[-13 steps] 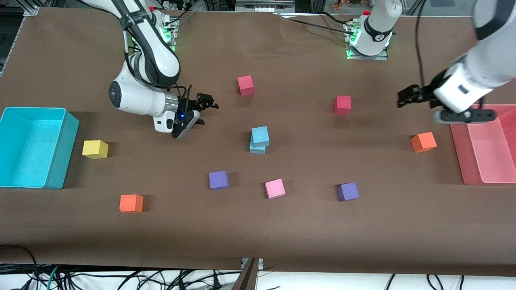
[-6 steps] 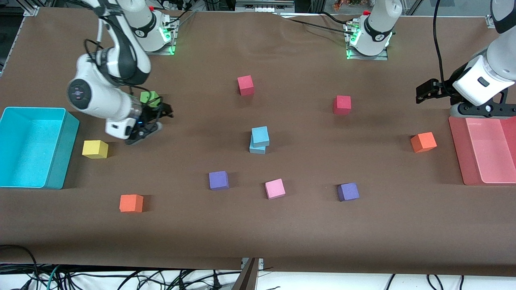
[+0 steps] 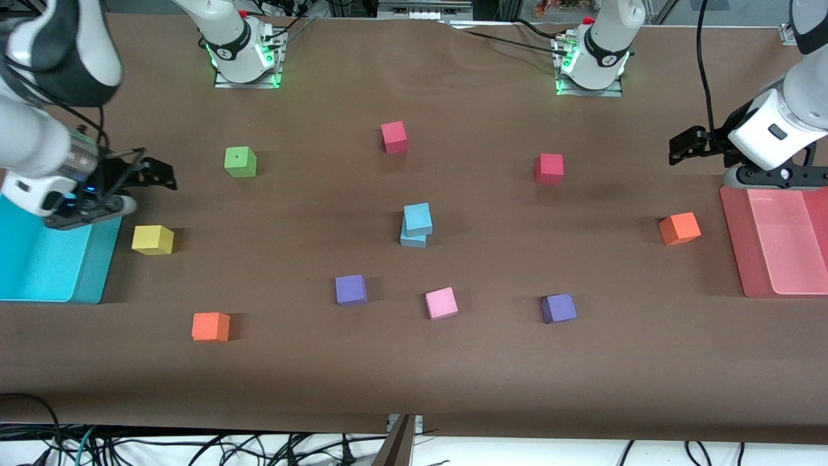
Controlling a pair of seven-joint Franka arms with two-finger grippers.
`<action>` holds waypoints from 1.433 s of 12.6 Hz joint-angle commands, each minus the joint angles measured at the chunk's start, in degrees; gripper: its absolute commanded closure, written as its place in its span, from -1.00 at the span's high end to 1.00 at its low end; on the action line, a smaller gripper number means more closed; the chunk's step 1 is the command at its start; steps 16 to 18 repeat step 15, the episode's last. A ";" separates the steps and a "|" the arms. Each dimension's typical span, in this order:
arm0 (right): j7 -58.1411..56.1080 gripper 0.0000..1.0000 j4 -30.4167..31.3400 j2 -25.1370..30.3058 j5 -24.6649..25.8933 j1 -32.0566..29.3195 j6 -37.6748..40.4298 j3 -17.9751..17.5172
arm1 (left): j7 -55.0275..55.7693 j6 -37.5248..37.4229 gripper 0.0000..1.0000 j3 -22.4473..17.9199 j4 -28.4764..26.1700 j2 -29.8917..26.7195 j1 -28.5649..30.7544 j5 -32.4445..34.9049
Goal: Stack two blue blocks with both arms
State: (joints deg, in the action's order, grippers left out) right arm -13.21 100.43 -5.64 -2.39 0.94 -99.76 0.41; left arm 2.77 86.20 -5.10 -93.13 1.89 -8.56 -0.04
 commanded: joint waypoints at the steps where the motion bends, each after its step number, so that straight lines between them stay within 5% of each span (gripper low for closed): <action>1: 4.05 0.98 0.03 3.68 3.42 -2.09 1.22 -1.37 | -1.63 -1.30 1.00 0.35 -0.21 -0.93 0.39 1.01; 7: 22.51 0.98 0.03 7.39 3.62 -2.17 3.44 -2.69 | -1.63 -1.30 1.00 0.44 -0.38 -0.66 0.38 0.65; 18: 22.44 0.98 -1.56 8.36 0.55 -2.44 6.51 -2.17 | -1.54 -1.04 1.00 0.36 -0.12 -0.66 0.38 0.83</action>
